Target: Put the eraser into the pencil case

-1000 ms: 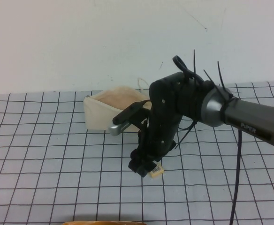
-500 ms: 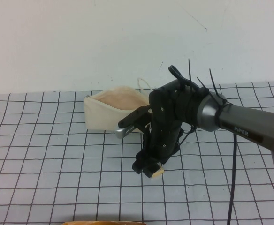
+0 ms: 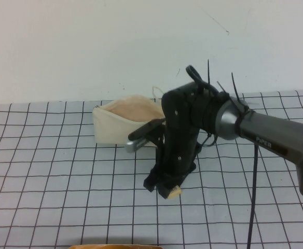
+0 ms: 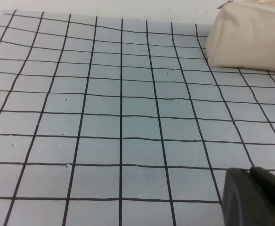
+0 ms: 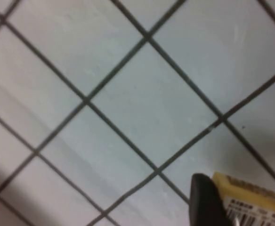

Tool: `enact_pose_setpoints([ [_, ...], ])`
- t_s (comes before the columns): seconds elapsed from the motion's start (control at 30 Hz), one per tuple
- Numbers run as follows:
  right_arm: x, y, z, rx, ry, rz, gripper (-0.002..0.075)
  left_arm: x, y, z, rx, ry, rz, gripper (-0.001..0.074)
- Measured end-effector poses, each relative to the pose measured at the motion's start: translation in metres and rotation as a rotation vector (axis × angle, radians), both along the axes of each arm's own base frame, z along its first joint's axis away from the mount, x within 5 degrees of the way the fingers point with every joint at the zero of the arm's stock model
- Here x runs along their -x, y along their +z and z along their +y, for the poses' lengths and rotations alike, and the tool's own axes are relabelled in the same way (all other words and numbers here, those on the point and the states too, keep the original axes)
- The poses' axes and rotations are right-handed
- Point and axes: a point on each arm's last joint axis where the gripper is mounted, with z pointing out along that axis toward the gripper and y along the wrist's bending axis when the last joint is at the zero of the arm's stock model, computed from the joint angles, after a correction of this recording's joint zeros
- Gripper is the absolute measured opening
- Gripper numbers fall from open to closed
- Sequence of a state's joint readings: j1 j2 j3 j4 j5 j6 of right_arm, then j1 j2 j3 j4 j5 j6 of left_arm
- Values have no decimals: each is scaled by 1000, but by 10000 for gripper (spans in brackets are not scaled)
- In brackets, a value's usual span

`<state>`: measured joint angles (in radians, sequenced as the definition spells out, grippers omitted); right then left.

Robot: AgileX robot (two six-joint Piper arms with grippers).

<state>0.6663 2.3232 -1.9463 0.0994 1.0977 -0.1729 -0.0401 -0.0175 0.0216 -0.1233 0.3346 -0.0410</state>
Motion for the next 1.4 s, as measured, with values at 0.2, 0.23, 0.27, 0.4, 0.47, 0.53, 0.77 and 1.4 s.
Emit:
enact_pose_setpoints([
  [0.2,-12,62,12,-119,50,-135,316,0,0,0,0,0,0,-2],
  [0.23,-15,75,14,-149,50,-178,316,0,0,0,0,0,0,-2],
  [0.27,-18,88,16,-187,51,-230,316,0,0,0,0,0,0,-2],
  [0.4,-32,120,24,-315,38,-453,316,0,0,0,0,0,0,-2],
  [0.47,-39,124,27,-360,31,-539,316,0,0,0,0,0,0,-2],
  [0.53,-47,122,32,-403,23,-614,316,0,0,0,0,0,0,-2],
  [0.77,-70,91,37,-436,-4,-687,368,0,0,0,0,0,0,-2],
  [1.4,10,253,-24,-489,95,-654,11,0,0,0,0,0,0,-2],
])
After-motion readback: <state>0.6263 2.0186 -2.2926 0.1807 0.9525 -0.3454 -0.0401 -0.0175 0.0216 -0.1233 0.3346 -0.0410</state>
